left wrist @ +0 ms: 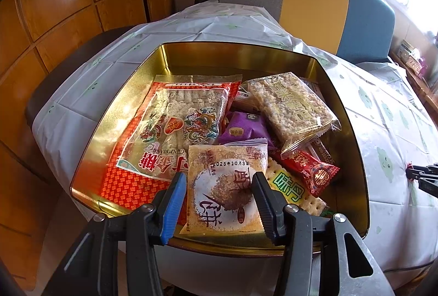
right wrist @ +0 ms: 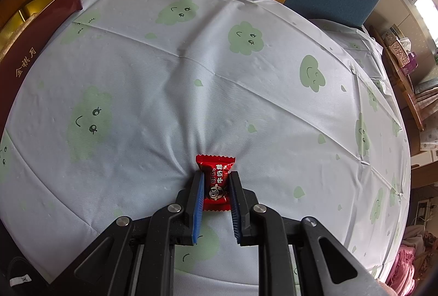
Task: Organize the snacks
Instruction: 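Carry the red candy into the gold tray and open the right tool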
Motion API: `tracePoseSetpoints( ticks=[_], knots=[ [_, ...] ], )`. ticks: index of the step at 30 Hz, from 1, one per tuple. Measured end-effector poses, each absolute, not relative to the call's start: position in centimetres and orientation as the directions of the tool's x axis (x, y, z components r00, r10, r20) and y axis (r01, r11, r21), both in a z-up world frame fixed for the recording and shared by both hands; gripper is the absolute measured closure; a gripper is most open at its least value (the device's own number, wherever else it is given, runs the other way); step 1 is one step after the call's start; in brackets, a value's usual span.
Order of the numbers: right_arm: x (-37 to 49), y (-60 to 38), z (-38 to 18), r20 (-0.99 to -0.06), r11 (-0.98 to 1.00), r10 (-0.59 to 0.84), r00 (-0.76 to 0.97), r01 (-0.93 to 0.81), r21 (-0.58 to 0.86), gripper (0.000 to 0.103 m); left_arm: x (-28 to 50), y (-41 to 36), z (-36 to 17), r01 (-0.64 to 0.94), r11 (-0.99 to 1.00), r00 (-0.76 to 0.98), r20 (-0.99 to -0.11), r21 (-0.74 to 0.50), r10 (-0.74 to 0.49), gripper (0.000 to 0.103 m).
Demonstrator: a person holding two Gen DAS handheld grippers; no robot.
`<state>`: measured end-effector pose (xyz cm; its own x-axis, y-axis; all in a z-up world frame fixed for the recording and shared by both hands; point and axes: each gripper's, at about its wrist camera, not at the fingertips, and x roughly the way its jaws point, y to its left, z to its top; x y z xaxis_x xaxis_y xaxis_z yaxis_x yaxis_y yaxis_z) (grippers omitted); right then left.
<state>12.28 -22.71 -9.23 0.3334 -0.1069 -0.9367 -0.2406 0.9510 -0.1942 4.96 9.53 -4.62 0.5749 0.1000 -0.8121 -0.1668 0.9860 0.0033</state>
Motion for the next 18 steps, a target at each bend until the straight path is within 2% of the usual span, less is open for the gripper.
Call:
tracePoseSetpoints(
  ticks=[18],
  knots=[
    [12.24, -22.58, -9.31, -0.935, 0.951, -0.121, 0.333, -0.232, -0.206, 0.086, 4.17, 10.42, -3.9, -0.185, 0.983, 0.596, -0.795, -0.004, 0.109, 0.051]
  ],
)
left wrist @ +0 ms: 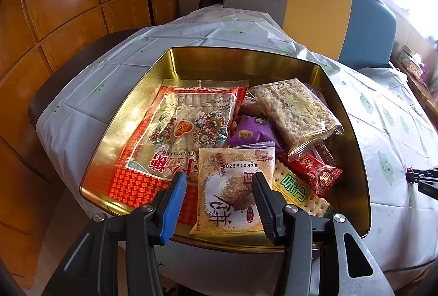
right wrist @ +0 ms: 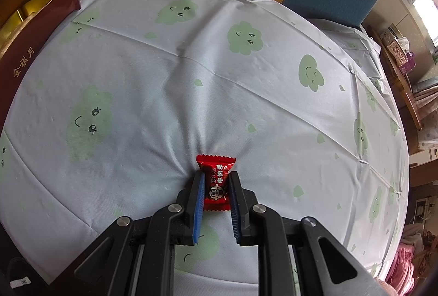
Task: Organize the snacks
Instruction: 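Carry the red candy into the gold tray and open the right tool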
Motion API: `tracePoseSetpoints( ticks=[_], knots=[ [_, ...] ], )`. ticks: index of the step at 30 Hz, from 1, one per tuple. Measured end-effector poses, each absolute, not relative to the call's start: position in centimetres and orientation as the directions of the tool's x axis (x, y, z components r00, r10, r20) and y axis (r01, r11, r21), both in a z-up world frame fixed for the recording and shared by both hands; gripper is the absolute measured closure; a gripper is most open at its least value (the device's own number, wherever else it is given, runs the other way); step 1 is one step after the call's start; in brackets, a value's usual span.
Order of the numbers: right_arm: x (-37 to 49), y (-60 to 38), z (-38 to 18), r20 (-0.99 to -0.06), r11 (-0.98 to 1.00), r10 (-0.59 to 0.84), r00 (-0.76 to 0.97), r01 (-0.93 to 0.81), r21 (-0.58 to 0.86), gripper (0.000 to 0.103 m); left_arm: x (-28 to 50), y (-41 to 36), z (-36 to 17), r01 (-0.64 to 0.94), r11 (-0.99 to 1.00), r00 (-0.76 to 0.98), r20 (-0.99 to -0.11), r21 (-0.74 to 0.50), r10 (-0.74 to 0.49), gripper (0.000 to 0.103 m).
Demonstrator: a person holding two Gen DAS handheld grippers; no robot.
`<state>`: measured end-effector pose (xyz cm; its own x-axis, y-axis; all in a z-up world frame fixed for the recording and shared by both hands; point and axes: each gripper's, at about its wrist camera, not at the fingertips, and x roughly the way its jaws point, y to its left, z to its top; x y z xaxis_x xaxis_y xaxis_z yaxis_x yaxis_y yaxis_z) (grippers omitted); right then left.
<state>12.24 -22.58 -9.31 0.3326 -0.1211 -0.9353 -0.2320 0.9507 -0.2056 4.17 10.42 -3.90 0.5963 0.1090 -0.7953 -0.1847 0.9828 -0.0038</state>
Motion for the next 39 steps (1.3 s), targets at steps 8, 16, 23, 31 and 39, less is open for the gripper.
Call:
tracePoseSetpoints(
  ticks=[8, 16, 23, 31, 39],
  knots=[
    [12.8, -22.9, -8.9, -0.946, 0.967, -0.117, 0.301, -0.182, -0.177, 0.088, 3.7, 11.4, -3.5, -0.202, 0.979, 0.614, -0.782, -0.019, 0.111, 0.051],
    [12.0, -19.0, -5.2, -0.928, 0.964, 0.108, 0.356, -0.266, 0.01, 0.088, 3.3, 12.5, -3.3, -0.229, 0.973, 0.62, -0.776, -0.033, 0.12, 0.051],
    [10.2, -11.1, -0.9, -0.861, 0.874, 0.33, 0.386, -0.469, 0.125, 0.088, 3.0, 13.5, -2.7, -0.256, 0.966, 0.631, -0.763, -0.034, 0.14, 0.051],
    [7.1, 0.0, 0.8, -0.825, 0.734, 0.467, 0.317, -0.659, 0.163, 0.086, 3.0, 14.2, -2.9, -0.274, 0.961, 0.626, -0.766, -0.04, 0.147, 0.051],
    [8.1, 3.7, -3.5, -0.882, 0.735, 0.401, 0.247, -0.661, 0.149, 0.08, 3.0, 14.4, -3.4, -0.272, 0.961, 0.619, -0.773, -0.042, 0.141, 0.051]
  ],
)
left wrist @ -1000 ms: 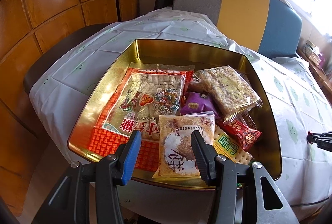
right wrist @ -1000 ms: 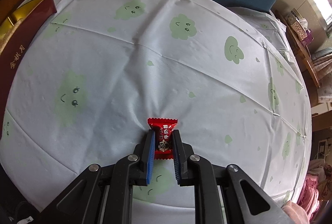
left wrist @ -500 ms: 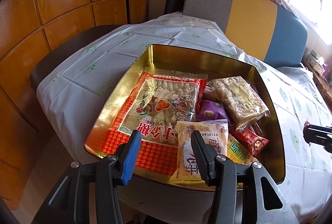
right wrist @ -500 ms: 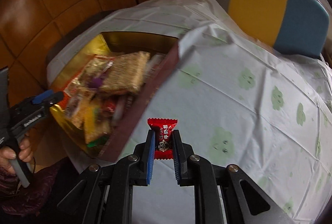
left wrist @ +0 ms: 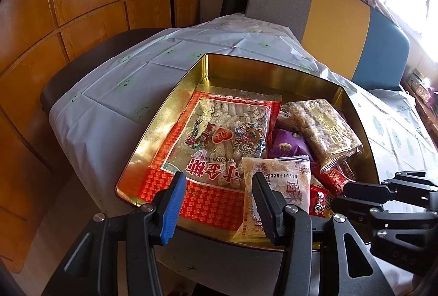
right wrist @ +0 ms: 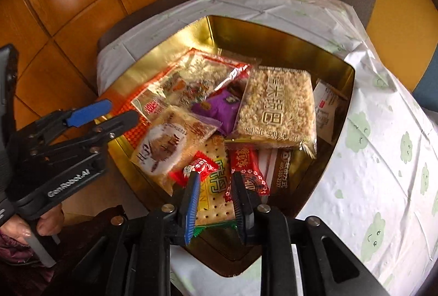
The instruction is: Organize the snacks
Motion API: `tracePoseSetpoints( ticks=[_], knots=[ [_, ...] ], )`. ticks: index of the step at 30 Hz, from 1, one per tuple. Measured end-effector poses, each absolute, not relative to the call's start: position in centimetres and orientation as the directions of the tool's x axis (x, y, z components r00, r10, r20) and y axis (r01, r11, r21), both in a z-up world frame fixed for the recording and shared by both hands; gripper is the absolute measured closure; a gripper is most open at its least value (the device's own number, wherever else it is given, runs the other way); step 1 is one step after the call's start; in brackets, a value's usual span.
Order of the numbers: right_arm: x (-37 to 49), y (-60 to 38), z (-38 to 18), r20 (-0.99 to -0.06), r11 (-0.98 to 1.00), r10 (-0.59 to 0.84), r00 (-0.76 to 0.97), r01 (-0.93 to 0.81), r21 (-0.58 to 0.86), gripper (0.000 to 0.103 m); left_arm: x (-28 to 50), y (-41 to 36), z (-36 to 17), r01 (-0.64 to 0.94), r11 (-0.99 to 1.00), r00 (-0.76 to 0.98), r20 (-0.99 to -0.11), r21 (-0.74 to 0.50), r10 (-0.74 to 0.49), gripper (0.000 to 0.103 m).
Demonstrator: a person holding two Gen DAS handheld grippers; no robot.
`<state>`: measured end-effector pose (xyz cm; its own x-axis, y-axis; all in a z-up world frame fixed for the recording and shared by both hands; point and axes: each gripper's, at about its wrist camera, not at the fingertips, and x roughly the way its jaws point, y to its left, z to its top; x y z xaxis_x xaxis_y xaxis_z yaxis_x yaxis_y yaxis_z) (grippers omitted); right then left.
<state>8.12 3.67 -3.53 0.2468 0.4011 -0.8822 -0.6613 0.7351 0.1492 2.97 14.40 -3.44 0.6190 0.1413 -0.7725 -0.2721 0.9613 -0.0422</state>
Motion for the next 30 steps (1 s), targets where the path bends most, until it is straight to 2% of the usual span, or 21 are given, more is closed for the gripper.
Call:
tracePoseSetpoints(
  ticks=[16, 17, 19, 28, 30],
  knots=[
    [7.0, 3.6, -3.6, -0.864, 0.771, 0.36, 0.352, -0.634, 0.062, 0.08, 2.5, 14.1, -2.8, -0.302, 0.953, 0.626, -0.756, -0.009, 0.192, 0.051],
    [6.9, 3.4, -3.3, -0.854, 0.779, 0.37, 0.366, -0.623, 0.071, 0.08, 2.4, 14.0, -2.7, -0.307, 0.952, 0.629, -0.752, -0.004, 0.199, 0.051],
    [6.5, 2.9, -2.7, -0.832, 0.802, 0.381, 0.403, -0.592, 0.08, 0.069, 2.2, 13.9, -2.5, -0.312, 0.95, 0.635, -0.743, 0.004, 0.211, 0.051],
    [4.5, 0.8, -1.3, -0.761, 0.911, 0.325, 0.562, -0.403, 0.091, 0.067, 0.5, 12.9, -1.4, -0.307, 0.951, 0.685, -0.698, -0.015, 0.21, 0.048],
    [4.2, 0.4, -1.3, -0.758, 0.923, 0.306, 0.576, -0.373, 0.089, 0.067, 0.3, 12.6, -1.2, -0.304, 0.953, 0.694, -0.689, -0.015, 0.211, 0.045]
  ],
)
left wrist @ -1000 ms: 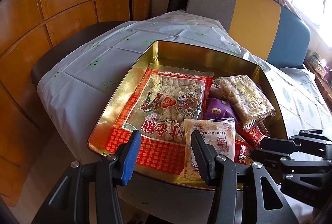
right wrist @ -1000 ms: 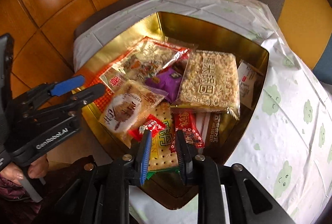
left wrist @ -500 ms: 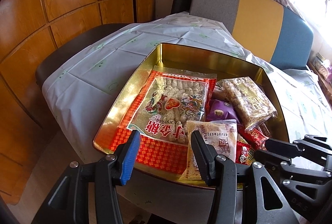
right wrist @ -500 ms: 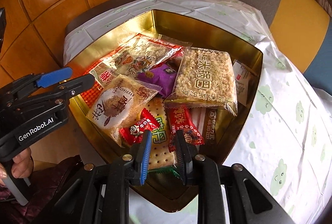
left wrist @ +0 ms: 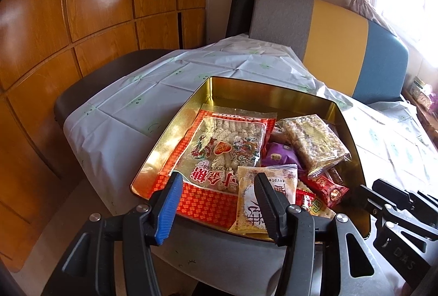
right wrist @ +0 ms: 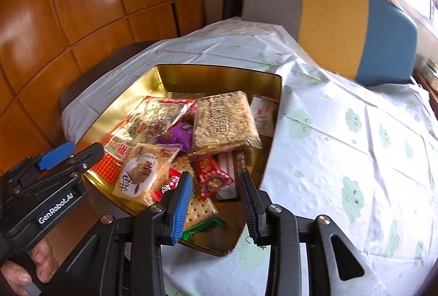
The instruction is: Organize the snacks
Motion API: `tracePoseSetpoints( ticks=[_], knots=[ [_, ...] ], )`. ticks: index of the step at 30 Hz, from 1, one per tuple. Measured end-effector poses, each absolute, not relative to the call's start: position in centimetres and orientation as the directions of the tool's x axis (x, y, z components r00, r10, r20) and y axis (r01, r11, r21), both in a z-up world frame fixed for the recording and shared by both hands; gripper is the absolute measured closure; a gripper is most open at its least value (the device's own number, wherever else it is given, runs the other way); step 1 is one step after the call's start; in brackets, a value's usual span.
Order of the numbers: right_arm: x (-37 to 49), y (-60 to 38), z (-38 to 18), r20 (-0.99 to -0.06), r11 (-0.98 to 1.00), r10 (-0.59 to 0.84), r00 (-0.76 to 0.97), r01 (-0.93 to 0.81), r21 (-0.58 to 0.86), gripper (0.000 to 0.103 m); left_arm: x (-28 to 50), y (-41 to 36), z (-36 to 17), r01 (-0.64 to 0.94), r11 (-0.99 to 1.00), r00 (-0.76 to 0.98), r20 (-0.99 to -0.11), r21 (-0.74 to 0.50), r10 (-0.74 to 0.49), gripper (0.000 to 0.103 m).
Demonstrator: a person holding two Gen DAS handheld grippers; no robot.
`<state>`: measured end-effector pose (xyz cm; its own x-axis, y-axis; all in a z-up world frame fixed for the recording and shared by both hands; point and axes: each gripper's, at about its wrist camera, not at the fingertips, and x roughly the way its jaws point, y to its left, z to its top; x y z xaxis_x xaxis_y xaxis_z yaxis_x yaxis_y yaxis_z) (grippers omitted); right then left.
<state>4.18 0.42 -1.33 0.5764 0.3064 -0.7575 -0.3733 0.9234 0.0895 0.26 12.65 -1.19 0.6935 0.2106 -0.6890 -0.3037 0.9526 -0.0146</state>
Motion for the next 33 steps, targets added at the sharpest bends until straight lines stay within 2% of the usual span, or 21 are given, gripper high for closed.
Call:
tracePoseSetpoints(
  ticks=[17, 33],
  knots=[
    [2.8, -0.2, -0.8, -0.738, 0.944, 0.256, 0.625, -0.326, 0.052, 0.067, -1.0, 12.5, -0.2, -0.31, 0.951, 0.722, -0.655, -0.019, 0.222, 0.033],
    [2.6, -0.1, -0.6, -0.731, 0.944, 0.258, 0.632, -0.327, 0.05, 0.067, -1.0, 12.5, -0.2, -0.309, 0.951, 0.723, -0.654, -0.015, 0.225, 0.031]
  ],
)
